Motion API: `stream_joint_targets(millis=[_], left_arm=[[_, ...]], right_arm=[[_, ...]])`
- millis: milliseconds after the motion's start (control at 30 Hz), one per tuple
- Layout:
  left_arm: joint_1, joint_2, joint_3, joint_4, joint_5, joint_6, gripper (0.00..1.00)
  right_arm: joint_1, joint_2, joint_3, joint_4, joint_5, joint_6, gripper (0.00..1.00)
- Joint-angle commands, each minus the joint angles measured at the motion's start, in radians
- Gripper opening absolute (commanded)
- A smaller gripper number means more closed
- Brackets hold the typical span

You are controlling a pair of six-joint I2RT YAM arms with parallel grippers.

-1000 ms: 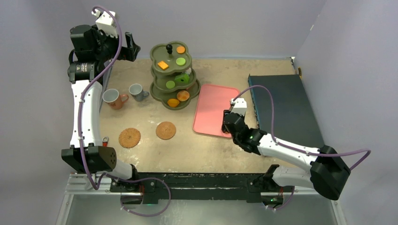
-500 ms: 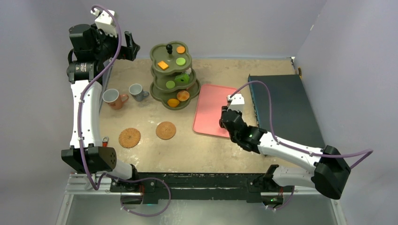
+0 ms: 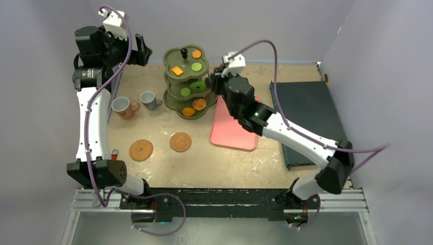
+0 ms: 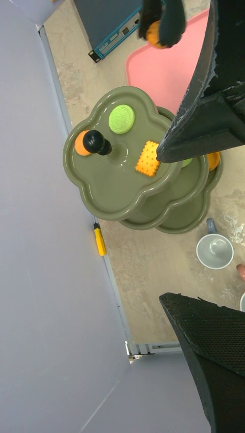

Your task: Serve the afternoon tea

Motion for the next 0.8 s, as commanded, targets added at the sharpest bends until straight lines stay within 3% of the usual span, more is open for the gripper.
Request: stream_joint_targets(millis=[0,133,267,533,767], left_arm=[[0.009,-0.013,0.034,0.000,0.001,-0.008,0.99],[0.009,-0.013,0.041,-0.002,-0.008,-0.010,0.99],[0.009,-0.013,0.046,-0.009,-0.013,-0.005,0.99],[0.012,-0.015,0.039,-0.012,-0.014,-0.008,0.99],[0.015,-0.017,0.038,-0.014,-0.011,-0.010,0.99]], right_arm=[[0.007,0.144,0.274,0.098,-0.124,-0.147,0.37],[0.007,0.320,0.541,0.071,-0.189,-0.166,0.37],[0.006,0.424,0.703,0.057,-0.250,-0.154,0.38],[0.007,0.582,0.876,0.088,-0.329,-0.163,0.39],[0.004,0.719,1.013,0.095,-0.306,-0.257,0.40]])
